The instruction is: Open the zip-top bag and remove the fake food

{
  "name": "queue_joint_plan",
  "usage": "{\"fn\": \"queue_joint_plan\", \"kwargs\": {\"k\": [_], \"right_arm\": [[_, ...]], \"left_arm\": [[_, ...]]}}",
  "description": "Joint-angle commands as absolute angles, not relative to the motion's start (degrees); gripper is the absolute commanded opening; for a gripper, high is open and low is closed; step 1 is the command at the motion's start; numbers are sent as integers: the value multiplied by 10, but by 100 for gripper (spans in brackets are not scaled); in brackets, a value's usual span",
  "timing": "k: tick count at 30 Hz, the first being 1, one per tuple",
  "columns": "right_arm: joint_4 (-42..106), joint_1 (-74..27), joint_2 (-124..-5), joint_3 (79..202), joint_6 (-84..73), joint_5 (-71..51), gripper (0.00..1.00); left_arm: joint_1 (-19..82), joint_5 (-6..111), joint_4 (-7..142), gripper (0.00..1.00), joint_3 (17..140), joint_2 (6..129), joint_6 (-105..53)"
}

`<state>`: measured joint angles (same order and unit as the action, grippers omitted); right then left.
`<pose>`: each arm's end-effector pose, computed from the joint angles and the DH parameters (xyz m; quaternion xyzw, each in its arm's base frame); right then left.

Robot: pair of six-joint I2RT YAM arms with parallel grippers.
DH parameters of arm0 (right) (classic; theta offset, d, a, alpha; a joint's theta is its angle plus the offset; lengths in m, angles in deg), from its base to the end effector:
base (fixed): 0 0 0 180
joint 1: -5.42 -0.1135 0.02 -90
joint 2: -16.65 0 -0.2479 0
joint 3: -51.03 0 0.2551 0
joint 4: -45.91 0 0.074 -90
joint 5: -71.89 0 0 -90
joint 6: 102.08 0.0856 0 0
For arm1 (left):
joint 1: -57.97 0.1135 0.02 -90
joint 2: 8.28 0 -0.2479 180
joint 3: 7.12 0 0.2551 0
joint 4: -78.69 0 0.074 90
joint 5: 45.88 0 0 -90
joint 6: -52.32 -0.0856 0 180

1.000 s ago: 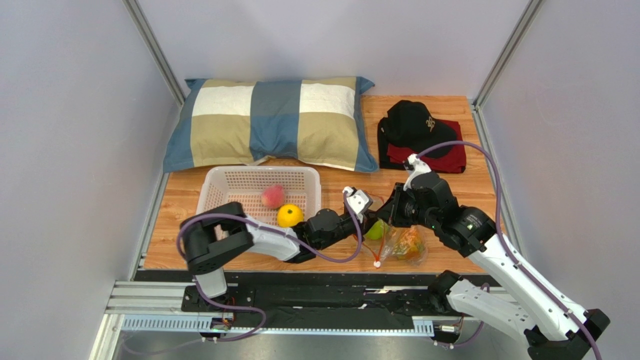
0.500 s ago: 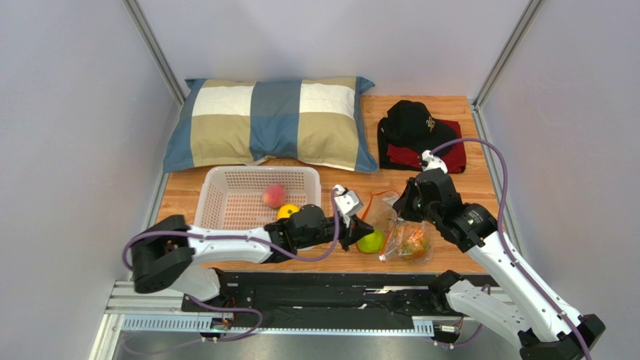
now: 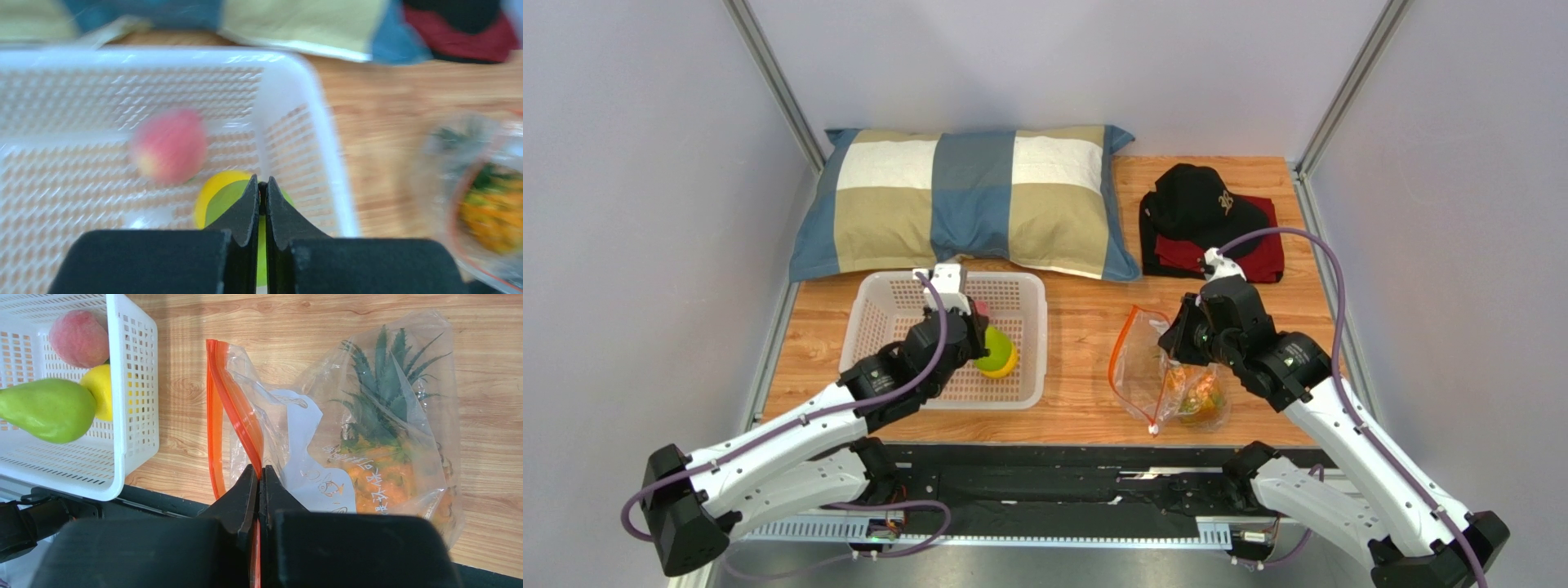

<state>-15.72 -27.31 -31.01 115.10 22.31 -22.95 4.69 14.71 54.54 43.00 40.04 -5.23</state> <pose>0.1805 0.1074 0.2557 0.0295 0.9235 0.1778 0.3387 0.1817 -0.1733 0.2502 0.0063 0.8158 -0.2117 0.5381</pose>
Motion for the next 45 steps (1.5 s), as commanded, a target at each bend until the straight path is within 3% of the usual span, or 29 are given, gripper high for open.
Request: {"fn": "queue_joint_plan", "kwargs": {"k": [1,4,5,6,8,9,13,15,16,19,21,26,34,38,42,45], "right_arm": [[-135,-271,-311,1157,213,-216,0],[-136,-271,-310,1159,212,-214,0],[-136,-271,-311,1159,214,-214,0],[-136,-271,-311,1158,213,-212,0],[-135,-271,-313,1157,214,-206,0],[-135,-271,-313,1158,217,-203,0],[-128,-271,-317,1157,220,-168,0],[-120,-271,-320,1157,224,-151,0],[-117,-271,-321,1160,225,-136,0],[-109,-272,-320,1161,235,-115,0],[-97,-272,-318,1161,239,-107,0],[-80,-273,-317,1165,255,-86,0],[-72,-274,-318,1176,263,-83,0],[-68,-273,-316,1175,268,-85,0],[-59,-274,-319,1171,275,-87,0],[-93,-273,-319,1173,282,-128,19]], "left_arm": [[61,32,366,0,407,400,69],[62,13,369,0,389,396,93],[61,20,377,12,380,397,92],[61,25,384,45,377,397,90],[61,52,403,72,376,399,91],[61,69,413,79,377,398,76],[61,245,570,76,371,392,-7],[61,392,697,61,362,392,-44],[61,482,739,58,354,400,-50],[61,603,886,52,354,451,-19],[60,636,914,44,374,491,-4],[45,714,949,42,449,661,24],[22,807,1169,38,542,928,138],[21,822,1237,40,582,1010,215],[21,803,1232,50,593,1045,231],[21,784,1184,56,594,1046,224]]}}
